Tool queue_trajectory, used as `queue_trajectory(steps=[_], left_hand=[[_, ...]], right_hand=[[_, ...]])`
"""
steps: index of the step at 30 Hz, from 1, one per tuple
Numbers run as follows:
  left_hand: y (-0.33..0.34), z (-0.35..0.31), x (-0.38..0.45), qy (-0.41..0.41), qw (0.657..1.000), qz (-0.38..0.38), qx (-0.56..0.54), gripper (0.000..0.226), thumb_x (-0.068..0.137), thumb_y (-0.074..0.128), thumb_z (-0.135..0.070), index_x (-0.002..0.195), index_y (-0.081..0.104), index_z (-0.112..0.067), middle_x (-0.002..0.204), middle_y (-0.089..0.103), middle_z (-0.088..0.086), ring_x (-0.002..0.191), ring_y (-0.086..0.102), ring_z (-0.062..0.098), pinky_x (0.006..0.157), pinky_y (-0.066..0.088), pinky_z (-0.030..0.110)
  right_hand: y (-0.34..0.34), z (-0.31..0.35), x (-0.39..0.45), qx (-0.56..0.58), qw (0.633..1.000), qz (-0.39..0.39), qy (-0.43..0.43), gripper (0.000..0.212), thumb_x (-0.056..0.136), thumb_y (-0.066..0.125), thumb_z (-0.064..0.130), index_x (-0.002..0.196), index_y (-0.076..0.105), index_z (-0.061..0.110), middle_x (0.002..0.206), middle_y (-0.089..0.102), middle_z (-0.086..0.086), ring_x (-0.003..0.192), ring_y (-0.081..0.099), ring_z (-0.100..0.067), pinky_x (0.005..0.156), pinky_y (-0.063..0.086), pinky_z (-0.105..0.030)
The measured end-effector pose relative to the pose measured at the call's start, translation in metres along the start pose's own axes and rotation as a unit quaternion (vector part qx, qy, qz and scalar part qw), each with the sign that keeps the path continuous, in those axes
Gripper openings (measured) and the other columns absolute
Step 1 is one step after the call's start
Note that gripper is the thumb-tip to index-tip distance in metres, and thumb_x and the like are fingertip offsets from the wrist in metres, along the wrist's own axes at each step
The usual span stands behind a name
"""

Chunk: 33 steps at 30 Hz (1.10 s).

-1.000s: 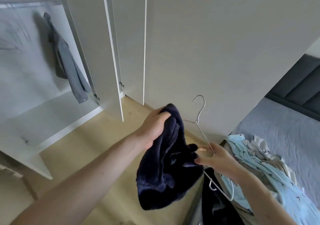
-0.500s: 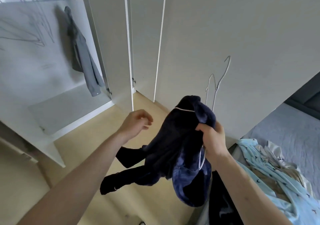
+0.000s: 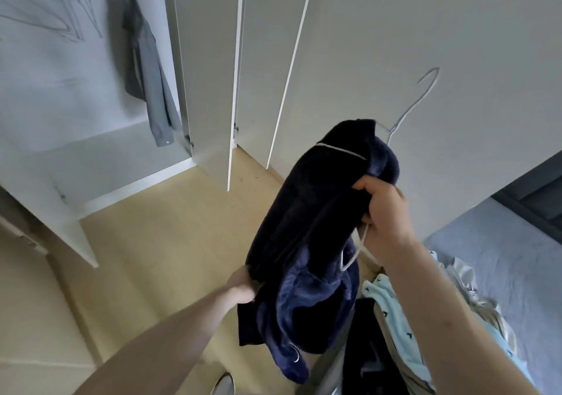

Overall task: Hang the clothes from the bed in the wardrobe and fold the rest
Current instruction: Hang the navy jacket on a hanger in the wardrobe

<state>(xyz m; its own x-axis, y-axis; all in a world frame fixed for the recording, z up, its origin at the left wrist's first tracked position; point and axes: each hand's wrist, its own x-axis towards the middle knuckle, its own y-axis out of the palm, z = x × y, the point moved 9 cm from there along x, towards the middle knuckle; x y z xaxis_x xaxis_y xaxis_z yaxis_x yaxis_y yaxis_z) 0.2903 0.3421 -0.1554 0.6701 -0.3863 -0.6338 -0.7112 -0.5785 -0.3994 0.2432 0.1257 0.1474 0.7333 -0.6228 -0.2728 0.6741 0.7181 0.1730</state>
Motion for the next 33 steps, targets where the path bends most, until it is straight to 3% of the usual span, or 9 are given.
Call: queue_trajectory(steps=[5, 12, 15, 18, 23, 26, 28, 31, 33], left_hand=[[-0.074, -0.016, -0.011, 0.025, 0.99, -0.082, -0.112, 0.033, 0.106, 0.049, -0.035, 0.121, 0.071, -0.016, 0.112, 0.076, 0.007, 0.102, 0.071, 0.027, 0.095, 0.056, 0.039], [-0.147, -0.116, -0.054, 0.033, 0.952, -0.06, -0.3, 0.031, 0.098, 0.065, -0.04, 0.111, 0.074, -0.014, 0.104, 0.078, 0.008, 0.096, 0.074, 0.03, 0.087, 0.059, 0.039], [-0.139, -0.144, -0.079, 0.015, 0.937, -0.05, -0.346, 0.032, 0.097, 0.067, -0.041, 0.114, 0.071, -0.014, 0.105, 0.077, 0.011, 0.096, 0.074, 0.032, 0.084, 0.061, 0.041], [-0.109, -0.16, -0.097, 0.006, 0.925, -0.013, -0.379, 0.033, 0.1, 0.064, -0.04, 0.122, 0.065, -0.016, 0.118, 0.072, 0.014, 0.107, 0.07, 0.034, 0.098, 0.056, 0.047], [-0.096, -0.209, -0.118, 0.112, 0.851, 0.084, -0.505, 0.028, 0.105, 0.057, -0.019, 0.123, 0.06, 0.003, 0.119, 0.07, 0.016, 0.11, 0.07, 0.024, 0.091, 0.056, 0.034], [-0.114, -0.222, -0.123, 0.2, 0.855, 0.093, -0.47, 0.022, 0.101, 0.057, -0.003, 0.123, 0.057, 0.002, 0.114, 0.066, 0.018, 0.106, 0.068, 0.027, 0.092, 0.059, 0.035], [-0.134, -0.217, -0.122, 0.258, 0.879, 0.054, -0.398, 0.038, 0.09, 0.058, 0.009, 0.127, 0.057, 0.001, 0.123, 0.068, 0.014, 0.113, 0.069, 0.025, 0.099, 0.057, 0.039], [-0.151, -0.197, -0.117, 0.308, 0.939, -0.071, -0.138, 0.066, 0.077, 0.068, -0.004, 0.135, 0.052, -0.032, 0.131, 0.064, -0.005, 0.118, 0.065, 0.008, 0.103, 0.05, 0.032], [-0.139, -0.19, -0.112, 0.338, 0.935, -0.105, 0.018, 0.059, 0.074, 0.075, -0.028, 0.127, 0.051, -0.04, 0.119, 0.061, -0.02, 0.109, 0.06, -0.001, 0.095, 0.048, 0.021]], right_hand=[[-0.094, 0.0, 0.03, -0.17, 0.98, -0.093, -0.037, 0.028, 0.06, 0.071, 0.014, 0.087, 0.065, 0.011, 0.06, 0.06, 0.0, 0.052, 0.055, -0.015, 0.047, 0.044, -0.026], [-0.142, -0.057, 0.026, -0.376, 0.912, -0.163, -0.009, 0.056, 0.067, 0.092, 0.029, 0.104, 0.052, 0.018, 0.113, 0.065, 0.0, 0.092, 0.064, -0.018, 0.077, 0.05, -0.033], [-0.089, -0.081, -0.004, -0.311, 0.946, -0.086, -0.042, 0.057, 0.057, 0.096, 0.037, 0.097, 0.057, 0.024, 0.101, 0.075, 0.009, 0.076, 0.068, 0.005, 0.056, 0.05, -0.013], [-0.02, -0.103, -0.043, -0.284, 0.956, 0.063, -0.04, 0.077, 0.048, 0.096, 0.064, 0.104, 0.054, 0.032, 0.112, 0.067, 0.033, 0.092, 0.063, 0.018, 0.06, 0.048, -0.002], [0.021, -0.106, -0.059, -0.236, 0.968, 0.073, -0.033, 0.075, 0.054, 0.097, 0.053, 0.106, 0.057, 0.018, 0.105, 0.07, 0.008, 0.09, 0.072, -0.007, 0.069, 0.06, -0.025], [0.017, -0.089, -0.051, -0.2, 0.977, 0.034, -0.06, 0.035, 0.075, 0.082, 0.028, 0.095, 0.059, 0.011, 0.089, 0.069, -0.01, 0.08, 0.07, -0.027, 0.071, 0.061, -0.041], [0.012, -0.074, -0.039, -0.16, 0.984, 0.035, -0.077, 0.016, 0.076, 0.069, 0.022, 0.079, 0.054, 0.023, 0.069, 0.057, 0.0, 0.064, 0.057, -0.022, 0.059, 0.053, -0.035], [0.014, -0.051, -0.026, -0.114, 0.987, 0.058, -0.097, 0.026, 0.074, 0.063, 0.017, 0.071, 0.04, 0.029, 0.066, 0.041, 0.011, 0.061, 0.04, -0.011, 0.057, 0.039, -0.031], [0.022, -0.039, -0.023, -0.134, 0.98, 0.086, -0.119, 0.031, 0.073, 0.063, 0.018, 0.071, 0.034, 0.029, 0.068, 0.036, 0.011, 0.062, 0.037, -0.011, 0.058, 0.036, -0.033]])
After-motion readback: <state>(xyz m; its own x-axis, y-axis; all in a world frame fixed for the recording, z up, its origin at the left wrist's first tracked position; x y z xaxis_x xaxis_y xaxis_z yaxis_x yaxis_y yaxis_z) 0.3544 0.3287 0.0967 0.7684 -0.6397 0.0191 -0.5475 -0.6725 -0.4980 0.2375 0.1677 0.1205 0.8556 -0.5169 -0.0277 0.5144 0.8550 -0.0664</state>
